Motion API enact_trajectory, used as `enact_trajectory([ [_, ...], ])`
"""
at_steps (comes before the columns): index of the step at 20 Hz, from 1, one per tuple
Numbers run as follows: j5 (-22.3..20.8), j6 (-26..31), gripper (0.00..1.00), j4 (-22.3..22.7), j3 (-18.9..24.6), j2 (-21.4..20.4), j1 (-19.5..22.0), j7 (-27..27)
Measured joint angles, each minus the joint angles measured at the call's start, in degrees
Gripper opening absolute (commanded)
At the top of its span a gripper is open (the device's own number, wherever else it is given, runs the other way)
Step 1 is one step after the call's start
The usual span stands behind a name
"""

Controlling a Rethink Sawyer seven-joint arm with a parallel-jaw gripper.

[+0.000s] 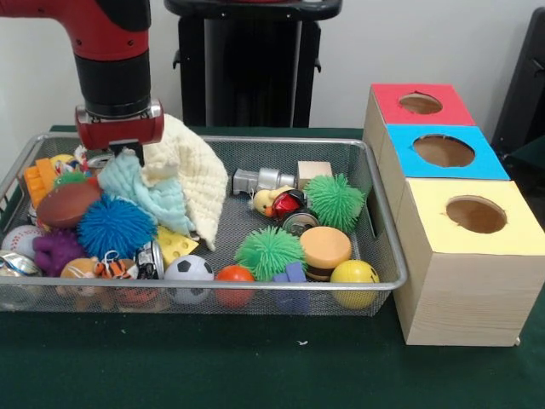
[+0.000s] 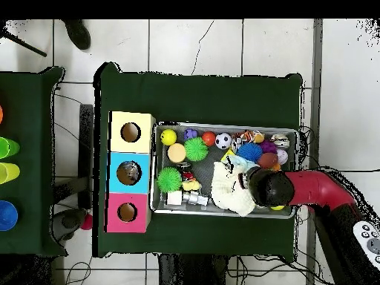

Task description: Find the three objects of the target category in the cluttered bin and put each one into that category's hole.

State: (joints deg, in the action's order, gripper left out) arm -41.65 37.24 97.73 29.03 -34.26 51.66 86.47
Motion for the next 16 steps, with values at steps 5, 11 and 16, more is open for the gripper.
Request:
enact_trajectory([
  [5,5.4,8.1,0.00,0.0,0.0,-3.0,0.2,0.0],
  [11,12.9,22.9,0.00,-0.6,0.0,-7.8,0.4,0.0],
  [16,16.4,32.8,0.00,-1.2,0.0,-11.3,0.4,0.0],
])
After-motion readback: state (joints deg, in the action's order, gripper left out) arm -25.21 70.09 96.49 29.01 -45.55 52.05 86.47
